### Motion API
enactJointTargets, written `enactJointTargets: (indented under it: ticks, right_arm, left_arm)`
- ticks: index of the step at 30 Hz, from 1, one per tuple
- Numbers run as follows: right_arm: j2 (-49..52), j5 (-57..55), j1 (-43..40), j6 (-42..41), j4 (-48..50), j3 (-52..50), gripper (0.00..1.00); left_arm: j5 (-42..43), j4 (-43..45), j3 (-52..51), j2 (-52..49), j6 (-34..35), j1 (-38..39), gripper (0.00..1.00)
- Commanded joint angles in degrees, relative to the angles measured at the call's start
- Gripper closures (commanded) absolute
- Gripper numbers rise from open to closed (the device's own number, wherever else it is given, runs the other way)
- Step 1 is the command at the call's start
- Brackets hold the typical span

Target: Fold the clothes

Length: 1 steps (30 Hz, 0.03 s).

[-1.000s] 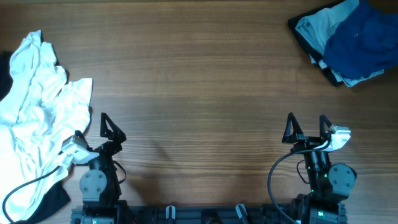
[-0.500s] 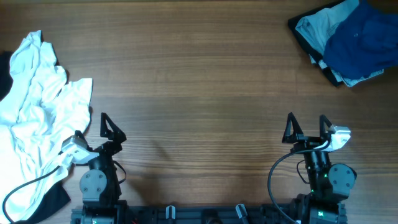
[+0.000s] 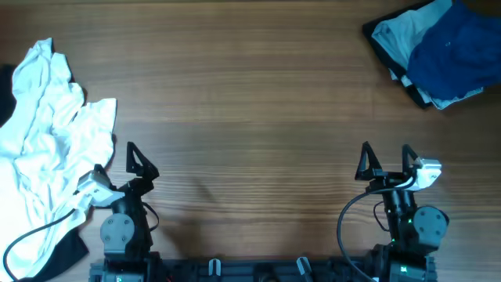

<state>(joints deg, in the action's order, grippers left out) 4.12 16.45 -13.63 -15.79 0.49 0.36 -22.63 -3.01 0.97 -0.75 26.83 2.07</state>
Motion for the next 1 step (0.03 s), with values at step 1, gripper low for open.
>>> enactJointTargets:
  ticks: [1]
  right_arm:
    - [-0.20, 0.02, 0.28, 0.37, 0.50, 0.11, 0.00]
  left_arm:
    - [0.07, 0.04, -0.39, 0.37, -0.94, -0.48, 0.00]
